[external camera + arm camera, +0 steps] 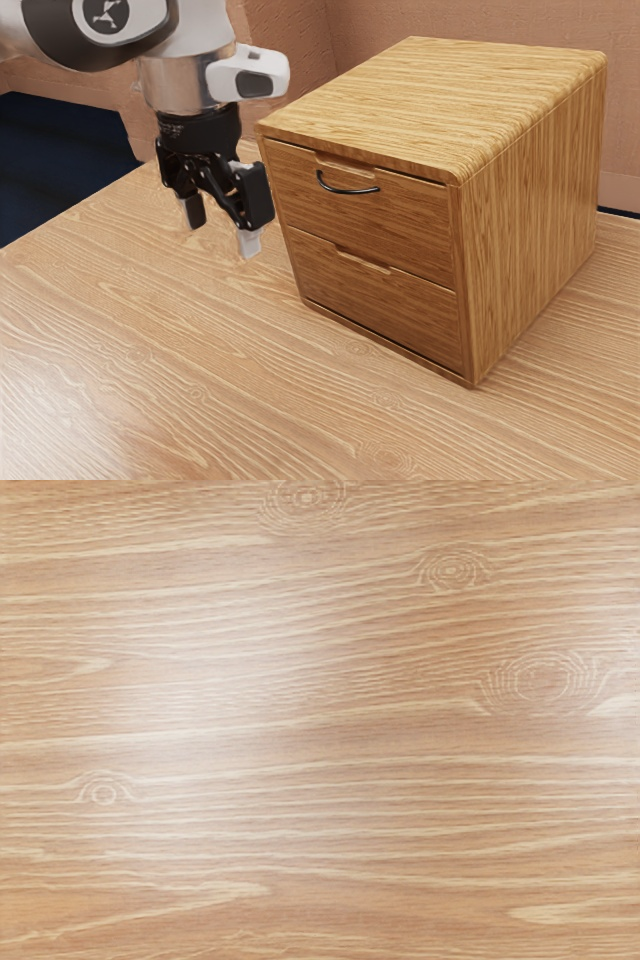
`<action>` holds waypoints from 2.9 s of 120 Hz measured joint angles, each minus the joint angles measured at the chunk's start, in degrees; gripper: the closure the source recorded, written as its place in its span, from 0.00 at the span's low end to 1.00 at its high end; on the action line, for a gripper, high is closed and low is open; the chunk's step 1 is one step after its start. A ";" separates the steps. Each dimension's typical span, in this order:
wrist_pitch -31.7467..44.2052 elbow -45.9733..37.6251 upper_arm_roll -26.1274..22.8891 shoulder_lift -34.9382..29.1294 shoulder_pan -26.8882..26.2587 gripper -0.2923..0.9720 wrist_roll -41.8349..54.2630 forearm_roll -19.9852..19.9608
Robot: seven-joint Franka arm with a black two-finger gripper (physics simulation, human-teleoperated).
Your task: Pull the drawer handle with one arm to open the drawer
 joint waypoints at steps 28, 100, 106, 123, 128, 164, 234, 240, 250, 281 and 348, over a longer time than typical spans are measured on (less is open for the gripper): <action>7.71 -0.45 -0.09 0.43 -1.48 0.23 -1.12 -0.04; 32.80 -24.91 -2.97 -13.99 1.03 0.23 32.68 11.54; 35.99 -25.30 -2.12 -13.59 1.23 0.23 35.69 12.17; 43.08 -25.93 -1.46 -11.50 1.36 0.23 44.84 10.02; 44.19 -25.96 -1.50 -11.48 1.26 0.23 47.21 9.19; 49.37 -26.12 -0.97 -9.33 1.33 0.24 63.15 3.57; 51.56 -27.26 -0.89 -7.11 1.36 0.24 81.40 1.13; 52.37 -27.25 -0.79 -6.80 1.37 0.27 82.31 1.06; 53.54 -27.05 -0.70 -6.91 1.44 0.38 83.67 0.98; 54.23 -27.20 -0.68 -8.51 1.22 0.57 86.44 0.82; 58.64 -27.55 -0.14 -4.65 2.00 0.65 88.50 0.66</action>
